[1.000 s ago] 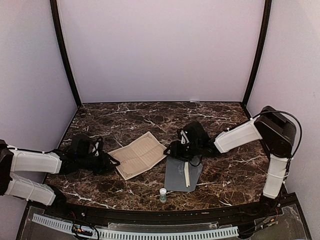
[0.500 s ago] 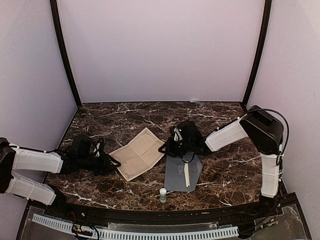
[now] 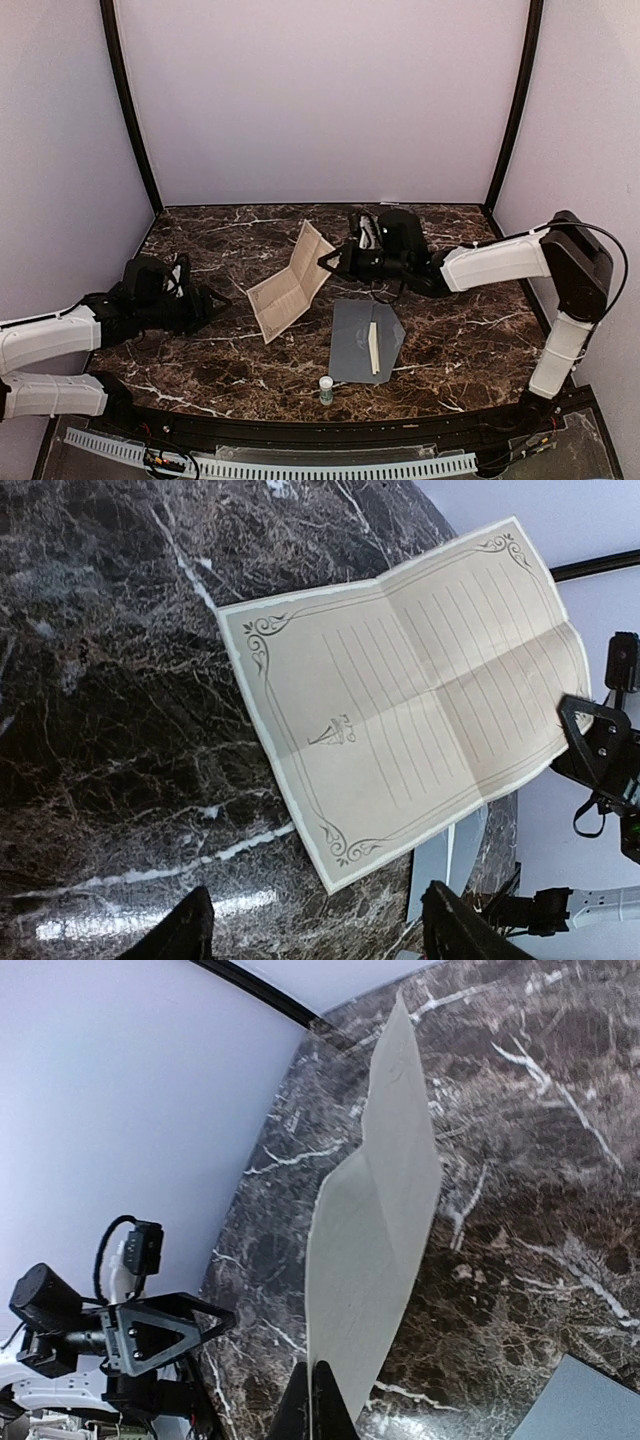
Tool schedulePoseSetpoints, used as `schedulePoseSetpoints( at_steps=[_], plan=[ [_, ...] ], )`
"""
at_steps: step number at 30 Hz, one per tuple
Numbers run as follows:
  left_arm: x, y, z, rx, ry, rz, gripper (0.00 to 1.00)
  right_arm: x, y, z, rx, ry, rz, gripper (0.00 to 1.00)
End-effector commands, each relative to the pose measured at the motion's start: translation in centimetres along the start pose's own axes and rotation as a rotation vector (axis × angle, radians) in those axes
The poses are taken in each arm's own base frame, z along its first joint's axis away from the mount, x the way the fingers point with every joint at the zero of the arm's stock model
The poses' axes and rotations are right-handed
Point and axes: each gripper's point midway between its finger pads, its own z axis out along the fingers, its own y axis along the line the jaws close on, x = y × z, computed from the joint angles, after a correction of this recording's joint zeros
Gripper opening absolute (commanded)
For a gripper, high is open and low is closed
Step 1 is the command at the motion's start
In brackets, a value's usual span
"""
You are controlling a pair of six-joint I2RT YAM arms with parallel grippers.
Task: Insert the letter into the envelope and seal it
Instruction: Pick up the letter from the center of the board.
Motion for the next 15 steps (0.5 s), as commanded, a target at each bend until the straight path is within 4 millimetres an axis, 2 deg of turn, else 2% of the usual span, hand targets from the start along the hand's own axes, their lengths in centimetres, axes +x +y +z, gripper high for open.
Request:
schedulePoseSetpoints(
  at_steps=[1, 2, 3, 4, 5, 6, 8, 9, 12, 15],
  plan=[
    [-1.9, -0.5, -2.4, -0.077, -0.067, 0.092, 0.73, -2.5, 3.3, -3.8, -0.018, -0.086, -0.106, 0.0],
    [-1.9, -0.6, -2.8, -0.088, -0.061, 0.103, 0.74, -2.8, 3.8, -4.7, -0.013, -0.096, -0.118, 0.0],
    [-2.7, -1.9, -3.5, -0.064, -0.084, 0.136, 0.75, -3.0, 4.4, -5.6, -0.013, -0.104, -0.129, 0.0],
    [-2.7, -2.0, -3.9, -0.077, -0.078, 0.146, 0.76, -3.3, 4.9, -6.5, -0.009, -0.114, -0.147, 0.0],
    [-3.6, -3.4, -4.6, -0.054, -0.103, 0.176, 0.77, -3.4, 5.4, -7.3, -0.008, -0.118, -0.159, 0.0],
    [-3.7, -3.6, -5.0, -0.063, -0.102, 0.184, 0.78, -3.6, 6.1, -8.3, -0.012, -0.125, -0.171, 0.0],
    [-5.1, -6.4, -6.6, -0.007, -0.136, 0.227, 0.78, -3.7, 7.4, -9.9, -0.027, -0.126, -0.2, 0.0],
    [-5.2, -7.3, -7.1, 0.019, -0.14, 0.251, 0.78, -3.8, 8.0, -10.8, -0.032, -0.125, -0.213, 0.0],
    [-5.5, -11.9, -9.3, 0.197, -0.166, 0.345, 0.77, -3.5, 10.4, -13.3, -0.088, -0.106, -0.262, 0.0],
    [-5.7, -15.1, -11.8, 0.337, -0.214, 0.4, 0.76, -2.6, 13.1, -15.7, -0.165, -0.062, -0.311, 0.0]
  ],
)
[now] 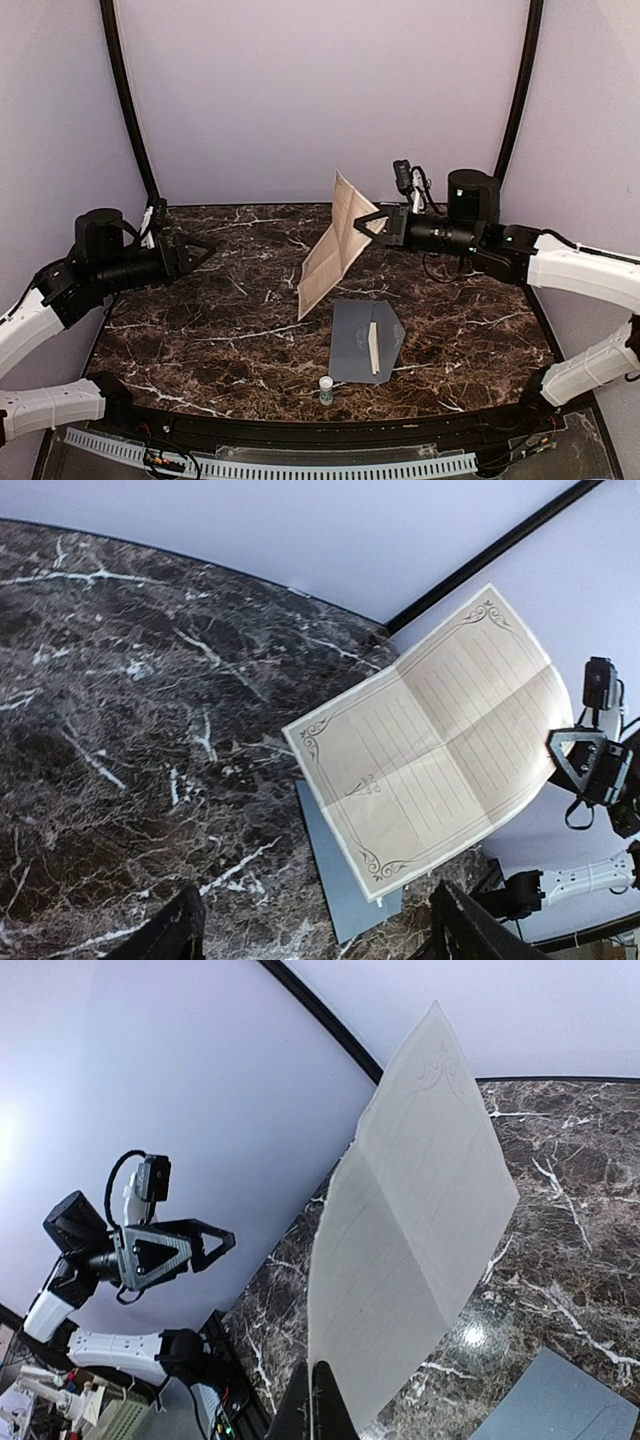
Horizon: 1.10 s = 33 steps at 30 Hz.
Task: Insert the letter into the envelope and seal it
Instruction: Pick up the letter from the center of the board.
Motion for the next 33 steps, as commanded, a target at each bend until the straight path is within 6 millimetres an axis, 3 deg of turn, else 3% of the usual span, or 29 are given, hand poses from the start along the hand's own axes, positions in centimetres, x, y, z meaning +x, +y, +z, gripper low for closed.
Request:
schedulePoseSetpoints(
  at_steps=[1, 4, 9, 17, 25, 30, 33],
  plan=[
    [-1.8, -5.9, -2.9, 0.243, -0.05, 0.12, 0.76, 1.1, 3.4, -3.1, -0.093, 0.105, -0.073, 0.0],
    [-1.2, -7.9, -3.1, 0.342, 0.005, 0.131, 0.76, 2.2, 6.1, -4.9, -0.202, 0.164, -0.096, 0.0],
    [0.3, -9.4, -2.6, 0.363, 0.05, 0.167, 0.75, 4.5, 11.1, -7.8, -0.402, 0.24, -0.138, 0.0],
    [6.0, -15.2, -1.6, 0.572, 0.218, 0.261, 0.76, 6.1, 14.9, -10.4, -0.556, 0.267, -0.14, 0.0],
    [9.6, -19.0, -2.0, 0.735, 0.313, 0.328, 0.79, 5.9, 16.6, -12.5, -0.64, 0.238, -0.147, 0.0],
    [9.9, -18.6, -1.1, 0.69, 0.312, 0.345, 0.79, 6.2, 16.6, -12.6, -0.642, 0.249, -0.143, 0.0],
    [8.6, -17.7, -0.4, 0.613, 0.24, 0.346, 0.8, 6.3, 16.8, -12.9, -0.657, 0.251, -0.148, 0.0]
  ],
)
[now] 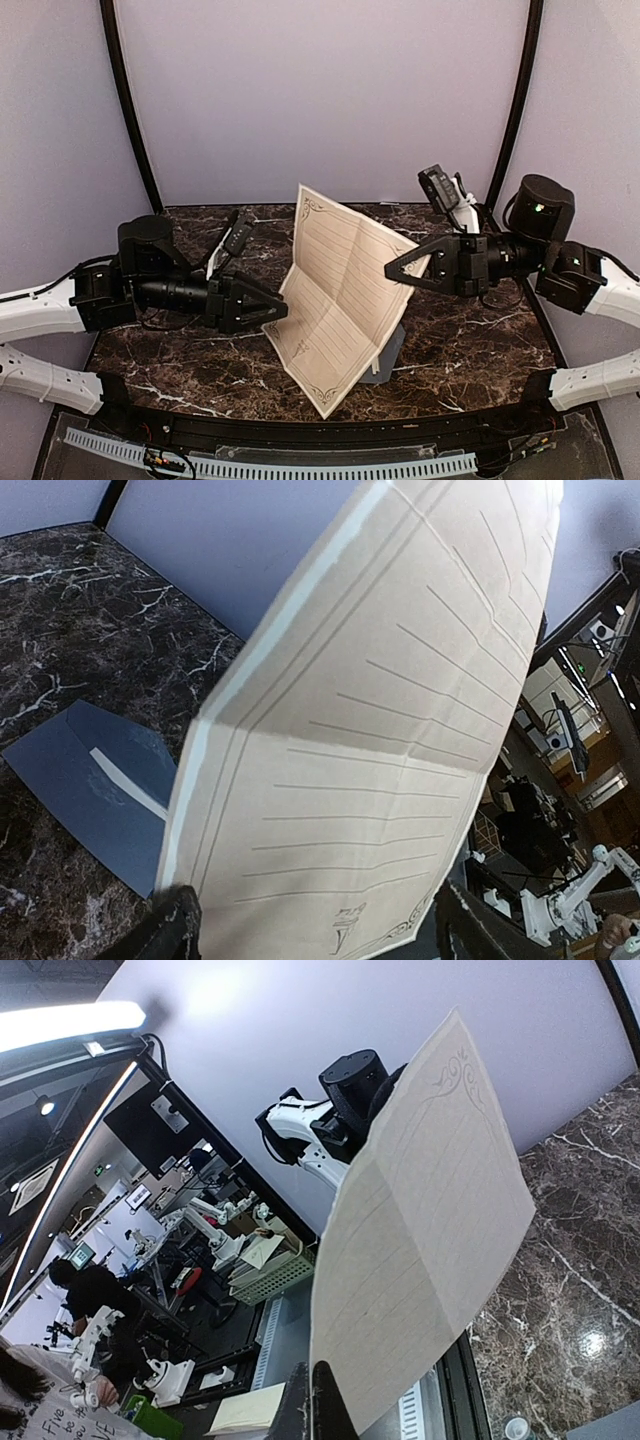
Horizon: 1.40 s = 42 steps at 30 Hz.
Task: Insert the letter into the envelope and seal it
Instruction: Pick up the letter from the center of the board, then fold the letter.
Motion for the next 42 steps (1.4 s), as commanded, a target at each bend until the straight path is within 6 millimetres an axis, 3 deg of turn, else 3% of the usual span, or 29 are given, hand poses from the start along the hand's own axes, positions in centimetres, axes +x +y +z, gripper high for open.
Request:
schedulePoseSetpoints(
  at_steps=[1, 4, 6, 11, 15, 20, 24, 29, 37, 42],
  plan=[
    [-3.1, -0.1, -1.2, -0.075, -0.124, 0.078, 0.8, 0.0, 1.6, -0.2, -0.054, -0.008, -0.027, 0.0],
    [-3.8, 1.6, -2.2, -0.199, -0.165, 0.075, 0.83, -0.1, 1.9, -0.4, -0.06, -0.008, -0.03, 0.0],
    [-3.9, 1.6, -2.4, -0.208, -0.173, 0.073, 0.85, 0.0, 2.2, -0.5, -0.07, -0.01, -0.033, 0.0],
    [-3.6, 2.1, -1.5, -0.211, -0.139, 0.007, 0.86, 0.0, 2.9, -0.7, -0.097, -0.009, -0.036, 0.0],
    [-3.5, 0.8, -0.5, -0.133, -0.094, 0.006, 0.85, 0.0, 3.3, -1.0, -0.108, -0.015, -0.046, 0.0],
    [-2.9, -2.2, 0.4, 0.053, -0.031, 0.03, 0.84, 0.1, 3.2, -1.0, -0.104, -0.016, -0.049, 0.0],
    [-2.3, -3.2, 0.4, 0.114, -0.006, 0.035, 0.67, 0.2, 2.9, -1.0, -0.094, -0.016, -0.047, 0.0],
    [-1.8, -2.3, 0.0, 0.073, -0.017, 0.031, 0.54, 0.4, 1.8, -0.9, -0.045, -0.019, -0.033, 0.0],
    [-1.1, -2.6, -0.4, 0.106, -0.018, 0.015, 0.28, 1.0, 0.5, -0.6, -0.005, -0.008, -0.009, 0.0],
    [-0.9, -2.1, -0.4, 0.09, -0.022, 0.004, 0.25, 0.9, 0.3, -0.6, 0.002, -0.017, -0.015, 0.0]
  ],
)
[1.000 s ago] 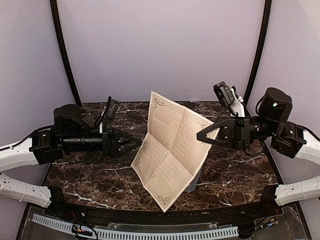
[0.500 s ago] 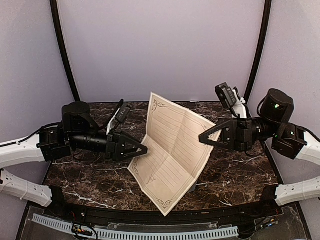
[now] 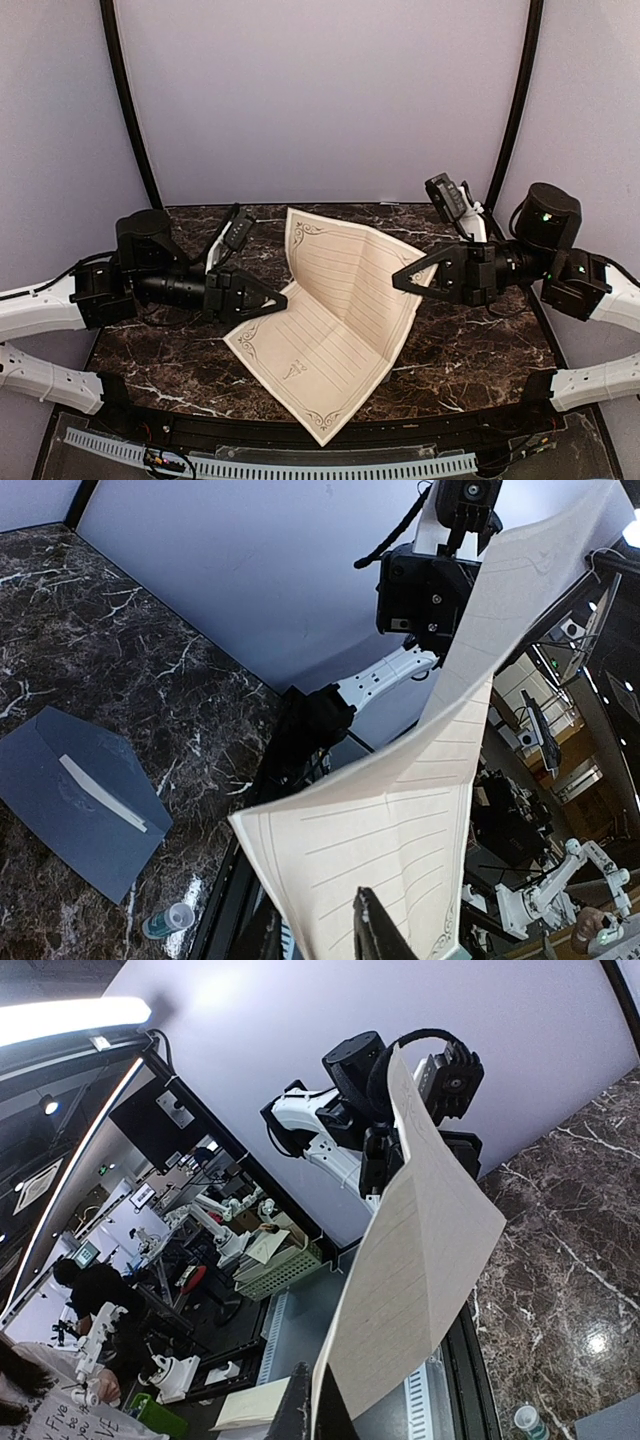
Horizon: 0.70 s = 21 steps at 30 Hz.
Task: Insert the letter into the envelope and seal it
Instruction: Fold the letter.
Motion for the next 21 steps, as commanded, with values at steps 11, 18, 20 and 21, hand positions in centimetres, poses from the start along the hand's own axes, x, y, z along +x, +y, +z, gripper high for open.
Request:
schedulePoseSetpoints(
  at_steps=[11, 18, 20, 21],
  plan=[
    [0.3, 0.5, -0.1, 0.001, -0.033, -0.023, 0.26, -0.5, 0.6, -0.2, -0.008, -0.031, -0.041, 0.0],
    [1.0, 0.7, 0.7, 0.035, -0.005, -0.06, 0.35, -0.6, 1.2, -0.2, -0.039, -0.029, -0.055, 0.0],
    [1.1, 0.6, 0.9, 0.043, 0.005, -0.066, 0.36, -0.6, 1.6, -0.2, -0.057, -0.026, -0.064, 0.0],
    [1.0, 0.5, 1.0, 0.05, 0.007, -0.064, 0.37, -0.6, 1.6, -0.2, -0.061, -0.024, -0.064, 0.0]
  ],
)
